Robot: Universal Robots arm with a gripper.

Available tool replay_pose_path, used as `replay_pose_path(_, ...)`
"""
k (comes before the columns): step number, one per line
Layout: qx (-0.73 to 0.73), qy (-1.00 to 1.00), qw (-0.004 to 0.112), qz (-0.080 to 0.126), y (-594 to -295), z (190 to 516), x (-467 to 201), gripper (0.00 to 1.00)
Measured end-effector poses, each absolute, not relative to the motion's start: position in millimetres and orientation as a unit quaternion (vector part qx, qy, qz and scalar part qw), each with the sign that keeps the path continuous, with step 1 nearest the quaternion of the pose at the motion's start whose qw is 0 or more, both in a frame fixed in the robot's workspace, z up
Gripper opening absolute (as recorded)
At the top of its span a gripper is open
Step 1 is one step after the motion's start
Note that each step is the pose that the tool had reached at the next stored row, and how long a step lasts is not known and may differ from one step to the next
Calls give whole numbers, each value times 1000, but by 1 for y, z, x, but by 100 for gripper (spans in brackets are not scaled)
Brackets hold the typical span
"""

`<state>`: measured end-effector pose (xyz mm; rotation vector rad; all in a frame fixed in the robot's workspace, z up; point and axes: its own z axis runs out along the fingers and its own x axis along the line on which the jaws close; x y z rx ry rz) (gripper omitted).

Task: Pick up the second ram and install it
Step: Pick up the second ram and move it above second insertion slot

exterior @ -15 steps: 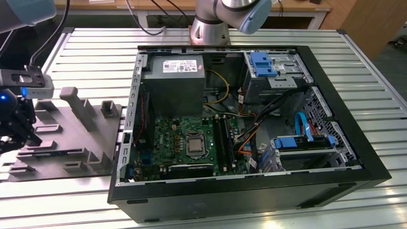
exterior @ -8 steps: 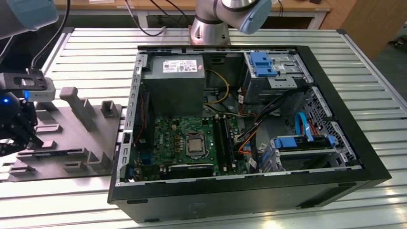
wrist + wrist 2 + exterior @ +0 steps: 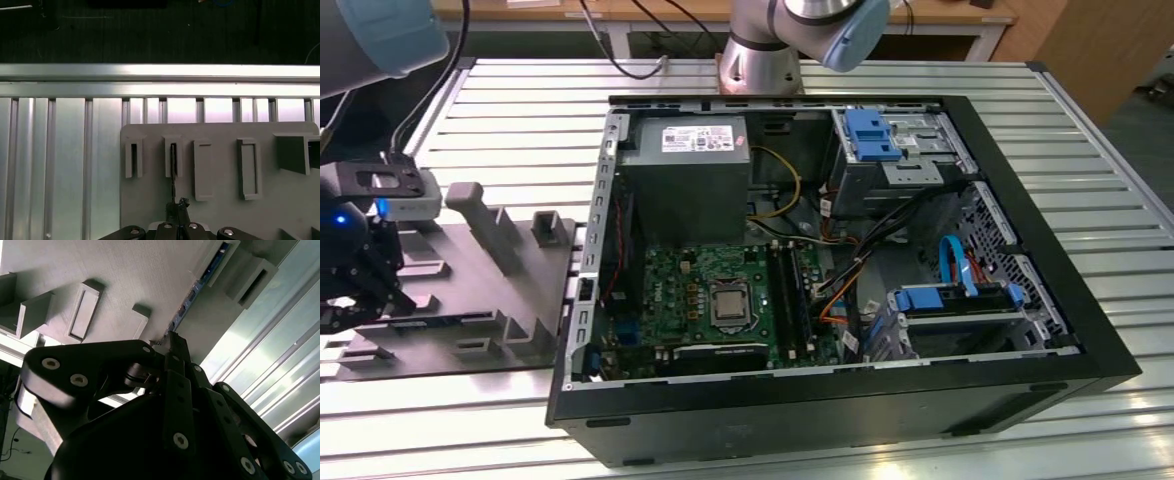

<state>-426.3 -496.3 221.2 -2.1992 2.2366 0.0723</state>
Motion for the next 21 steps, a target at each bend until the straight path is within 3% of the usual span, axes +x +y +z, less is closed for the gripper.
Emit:
replay_pose_path(18,-702,712,2,23,-496,215,-426,11)
replay_pose_path(20,-702,712,2,23,-496,215,-426,23)
replay_pose_path(21,-702,712,2,23,-496,215,-426,23)
